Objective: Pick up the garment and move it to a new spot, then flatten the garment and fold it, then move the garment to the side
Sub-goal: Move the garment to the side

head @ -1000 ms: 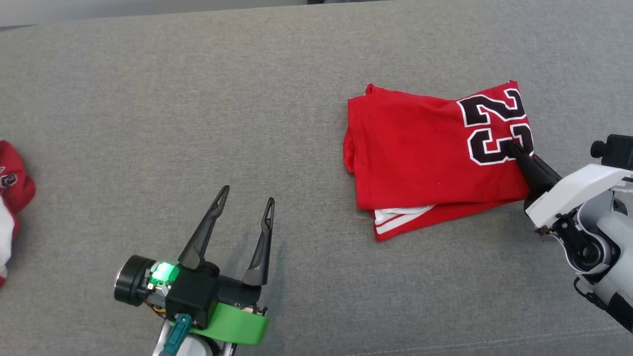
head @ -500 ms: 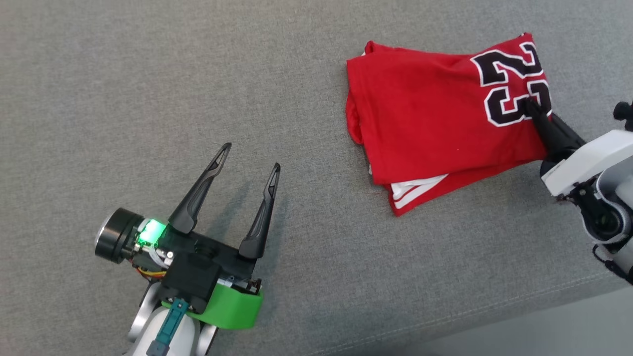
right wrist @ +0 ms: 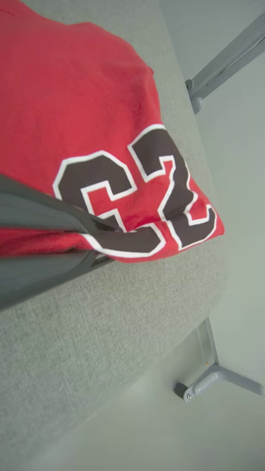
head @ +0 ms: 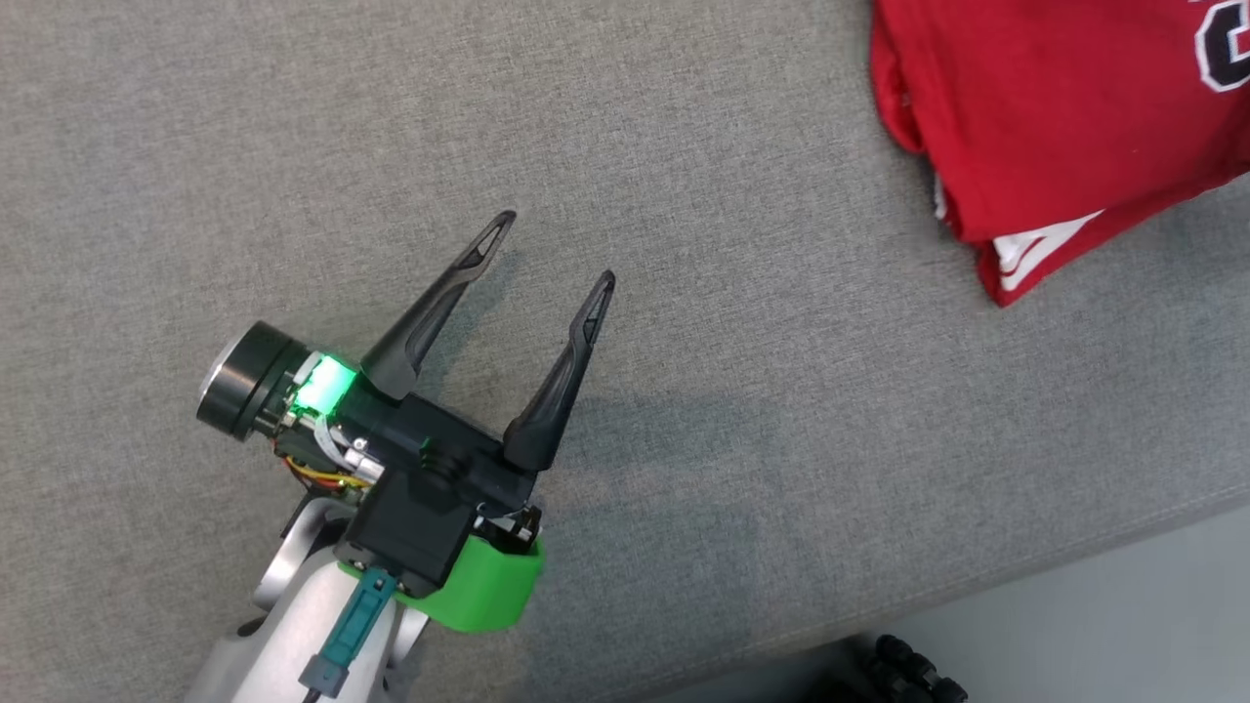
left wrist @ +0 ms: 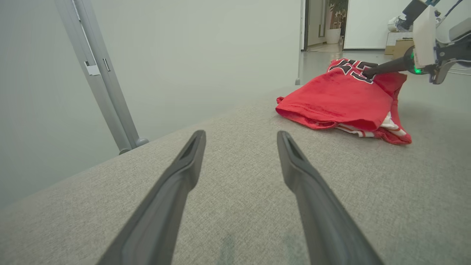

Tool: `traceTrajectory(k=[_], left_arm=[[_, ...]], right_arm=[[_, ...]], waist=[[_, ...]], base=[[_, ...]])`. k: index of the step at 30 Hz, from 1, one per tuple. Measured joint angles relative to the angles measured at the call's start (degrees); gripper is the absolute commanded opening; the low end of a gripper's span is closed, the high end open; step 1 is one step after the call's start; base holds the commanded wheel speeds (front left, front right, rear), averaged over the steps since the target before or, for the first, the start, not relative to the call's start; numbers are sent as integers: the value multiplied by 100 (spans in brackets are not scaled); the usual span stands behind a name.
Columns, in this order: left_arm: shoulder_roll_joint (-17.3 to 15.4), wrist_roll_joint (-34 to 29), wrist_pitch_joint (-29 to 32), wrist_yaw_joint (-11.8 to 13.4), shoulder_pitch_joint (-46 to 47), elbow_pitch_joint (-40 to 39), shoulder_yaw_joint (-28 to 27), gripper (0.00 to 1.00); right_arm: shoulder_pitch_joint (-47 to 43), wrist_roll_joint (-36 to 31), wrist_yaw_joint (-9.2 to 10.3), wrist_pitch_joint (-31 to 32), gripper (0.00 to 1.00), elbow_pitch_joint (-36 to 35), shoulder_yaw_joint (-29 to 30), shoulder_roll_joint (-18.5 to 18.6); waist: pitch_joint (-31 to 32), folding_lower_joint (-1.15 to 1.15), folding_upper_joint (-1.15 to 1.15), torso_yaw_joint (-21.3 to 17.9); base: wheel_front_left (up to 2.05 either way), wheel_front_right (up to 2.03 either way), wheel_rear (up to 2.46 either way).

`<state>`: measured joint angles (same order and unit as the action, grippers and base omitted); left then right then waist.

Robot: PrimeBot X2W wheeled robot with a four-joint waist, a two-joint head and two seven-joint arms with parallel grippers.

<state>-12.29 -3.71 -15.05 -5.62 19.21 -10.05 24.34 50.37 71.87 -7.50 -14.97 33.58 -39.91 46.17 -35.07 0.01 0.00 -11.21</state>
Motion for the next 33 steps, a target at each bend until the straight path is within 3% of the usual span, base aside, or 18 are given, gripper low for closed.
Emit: traceTrajectory(k=[9,20,21,22,23,29,31,33], left_arm=[[-64,7,0,0,185,-178,188,100],[-129,60,0,87,259,-196,288,100],[-134,67,0,94,258,-194,293,100],[-138,82,0,112,258,-192,303,100],[-137,99,0,119,258,-183,316,100],[-74,177,0,220,254,-119,392,100],[-7,248,0,286,242,-68,405,100],[131,452,0,432,92,1,332,100]], right_arm=[[307,-359,0,-1,0,347,471,380],[433,-647,-2,-1,0,1273,414,410],[470,-659,-3,-1,16,1384,463,392],[517,-702,-3,-1,94,1502,497,378],[559,-801,-2,-1,100,1617,531,365],[836,-1863,-2,-2,100,2192,1038,213],[831,-2307,-2,-7,100,2114,1384,108],[415,-2921,-3,-8,100,1579,1881,-168]], waist=[[-340,-1,0,33],[-350,-1,0,261],[-337,-1,0,277],[-322,-1,0,292],[-305,-1,0,307],[-116,-1,0,382],[-8,-1,0,409],[202,-1,0,459]], base=[[0,0,0],[0,0,0],[0,0,0],[0,0,0],[0,0,0],[0,0,0],[0,0,0],[0,0,0]])
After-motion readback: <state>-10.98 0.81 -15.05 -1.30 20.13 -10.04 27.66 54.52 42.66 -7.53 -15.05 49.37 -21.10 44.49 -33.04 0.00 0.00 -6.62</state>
